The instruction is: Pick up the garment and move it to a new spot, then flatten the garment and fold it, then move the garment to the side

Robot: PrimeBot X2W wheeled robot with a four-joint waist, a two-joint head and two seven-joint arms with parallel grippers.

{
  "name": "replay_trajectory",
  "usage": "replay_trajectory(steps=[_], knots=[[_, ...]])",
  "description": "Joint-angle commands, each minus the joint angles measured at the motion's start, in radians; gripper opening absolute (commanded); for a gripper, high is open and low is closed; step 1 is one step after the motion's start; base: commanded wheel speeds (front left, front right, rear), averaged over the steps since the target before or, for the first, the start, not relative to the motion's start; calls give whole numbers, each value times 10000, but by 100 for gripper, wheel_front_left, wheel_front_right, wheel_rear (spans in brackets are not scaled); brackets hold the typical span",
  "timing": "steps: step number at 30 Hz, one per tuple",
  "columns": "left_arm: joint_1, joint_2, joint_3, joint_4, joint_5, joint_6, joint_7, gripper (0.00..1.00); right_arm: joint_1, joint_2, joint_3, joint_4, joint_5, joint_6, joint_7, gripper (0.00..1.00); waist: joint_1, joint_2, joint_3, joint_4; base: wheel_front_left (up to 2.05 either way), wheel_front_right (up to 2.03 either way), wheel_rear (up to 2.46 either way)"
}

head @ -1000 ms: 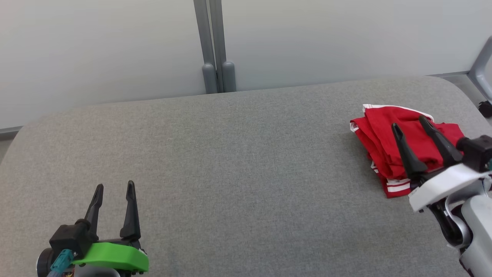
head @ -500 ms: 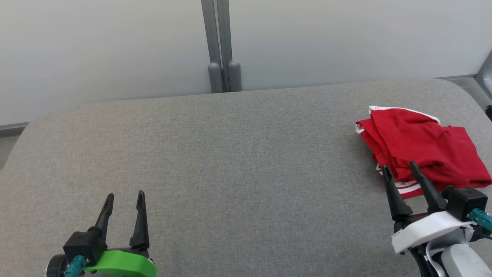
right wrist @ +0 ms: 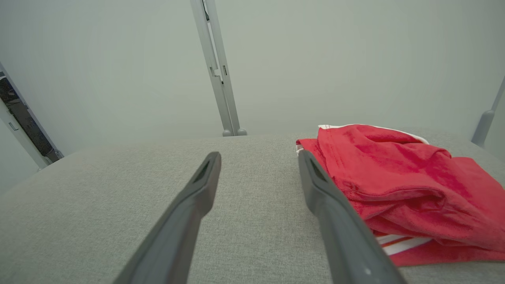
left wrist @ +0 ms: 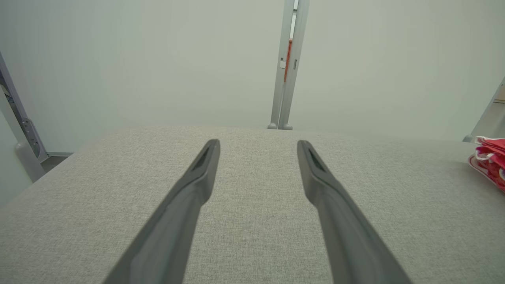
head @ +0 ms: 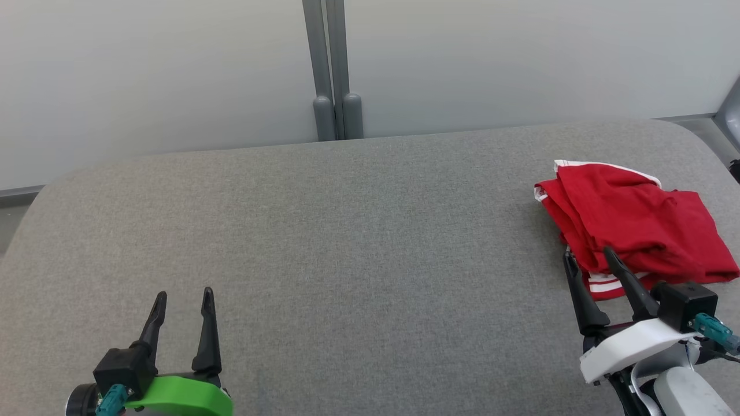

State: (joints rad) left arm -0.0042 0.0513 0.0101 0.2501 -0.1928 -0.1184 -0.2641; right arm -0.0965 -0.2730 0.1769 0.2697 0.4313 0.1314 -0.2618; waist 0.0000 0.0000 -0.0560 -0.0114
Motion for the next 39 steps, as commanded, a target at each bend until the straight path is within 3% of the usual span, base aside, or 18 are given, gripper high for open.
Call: replay_trajectory(steps=[1,5,39], knots=[[1,0,-10,11,-34,4,0,0,1,2,7,5,2,0,0,0,0,0,0,-4,0,0,0],[92,-48,-44,330,-90,0,27,0,262,171,54,255,49,0,25,0,0,0,1,-6,0,0,0],[-419,-24,402,152,-5756,-56,1535,0,68,986,-1152,25,4782,-4,1528,0,0,0,160,27,0,0,0]])
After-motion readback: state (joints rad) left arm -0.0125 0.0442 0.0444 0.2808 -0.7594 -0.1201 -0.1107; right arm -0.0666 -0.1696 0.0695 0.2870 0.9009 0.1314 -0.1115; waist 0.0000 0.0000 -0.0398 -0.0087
